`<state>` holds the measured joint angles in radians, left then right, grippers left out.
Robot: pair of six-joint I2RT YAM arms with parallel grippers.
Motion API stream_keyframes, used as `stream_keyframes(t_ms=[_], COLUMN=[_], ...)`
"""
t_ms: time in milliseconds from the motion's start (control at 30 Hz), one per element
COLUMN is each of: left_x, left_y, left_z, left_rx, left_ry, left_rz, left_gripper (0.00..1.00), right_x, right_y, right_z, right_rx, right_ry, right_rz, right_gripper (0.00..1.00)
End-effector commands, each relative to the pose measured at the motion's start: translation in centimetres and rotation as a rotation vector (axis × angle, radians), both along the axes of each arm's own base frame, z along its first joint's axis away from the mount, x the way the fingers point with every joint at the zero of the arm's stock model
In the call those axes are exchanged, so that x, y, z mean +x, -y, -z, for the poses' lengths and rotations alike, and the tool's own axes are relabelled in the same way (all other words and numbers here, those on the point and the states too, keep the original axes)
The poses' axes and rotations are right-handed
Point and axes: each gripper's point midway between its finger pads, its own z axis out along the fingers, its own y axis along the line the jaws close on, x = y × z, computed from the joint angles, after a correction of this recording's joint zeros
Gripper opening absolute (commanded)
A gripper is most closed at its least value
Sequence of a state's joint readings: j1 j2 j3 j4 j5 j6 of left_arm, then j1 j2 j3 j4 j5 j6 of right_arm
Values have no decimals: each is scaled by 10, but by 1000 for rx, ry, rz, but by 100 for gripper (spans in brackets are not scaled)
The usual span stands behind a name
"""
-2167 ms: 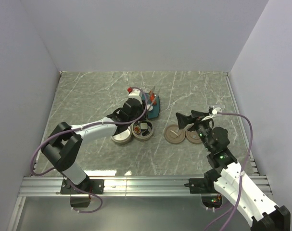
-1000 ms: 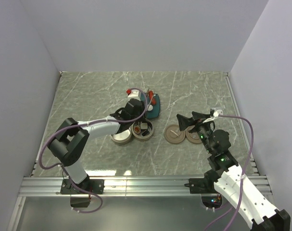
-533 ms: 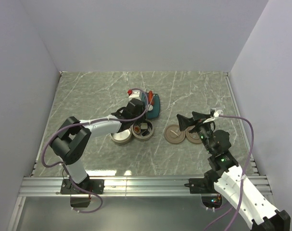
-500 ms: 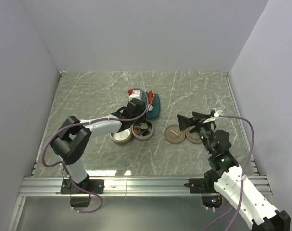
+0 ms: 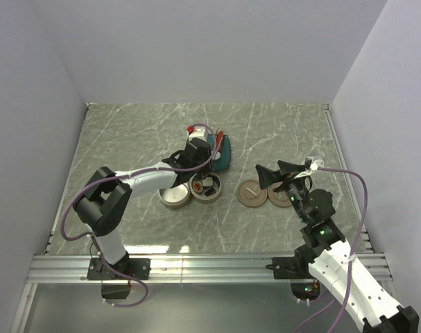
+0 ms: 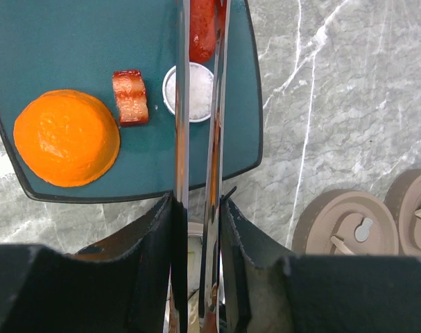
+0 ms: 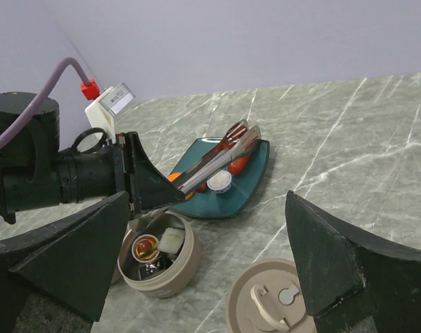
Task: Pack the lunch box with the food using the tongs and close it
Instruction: Pick up the food using the clamp, then place the food into the lunch box
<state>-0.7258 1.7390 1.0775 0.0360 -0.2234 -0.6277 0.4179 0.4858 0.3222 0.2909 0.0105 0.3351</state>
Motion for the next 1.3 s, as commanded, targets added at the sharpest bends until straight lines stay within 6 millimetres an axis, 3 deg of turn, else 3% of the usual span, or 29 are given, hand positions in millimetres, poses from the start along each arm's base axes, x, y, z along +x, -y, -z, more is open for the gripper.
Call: stream_keyframes(t_ms=[0,200,400,600,1000,1267], left_x=[7,7,2,-7,-42,-78], left_y=[6,3,-8,-23,-58,-85], left_z=[-16,-34,-80,-106,-132,-128], left_rx=[-21,-34,-78,-98,-161,-168], left_ry=[35,87,203,276,346,327], left_rz=[16,17,16,3,-30,-61], left_gripper=[25,20,18,17,16,15], right_x=[0,1,1,3,4,6], right_y=[2,2,3,3,2,3], right_z=[-3,-3,-3,-1,-1,-1], right_rx=[-1,-3,-2,-6,-4,-7], right_ry=[15,14,14,6,2,-2], right_rz=[8,8,14,17,15,25], right_gripper=[100,99,99,99,99,99])
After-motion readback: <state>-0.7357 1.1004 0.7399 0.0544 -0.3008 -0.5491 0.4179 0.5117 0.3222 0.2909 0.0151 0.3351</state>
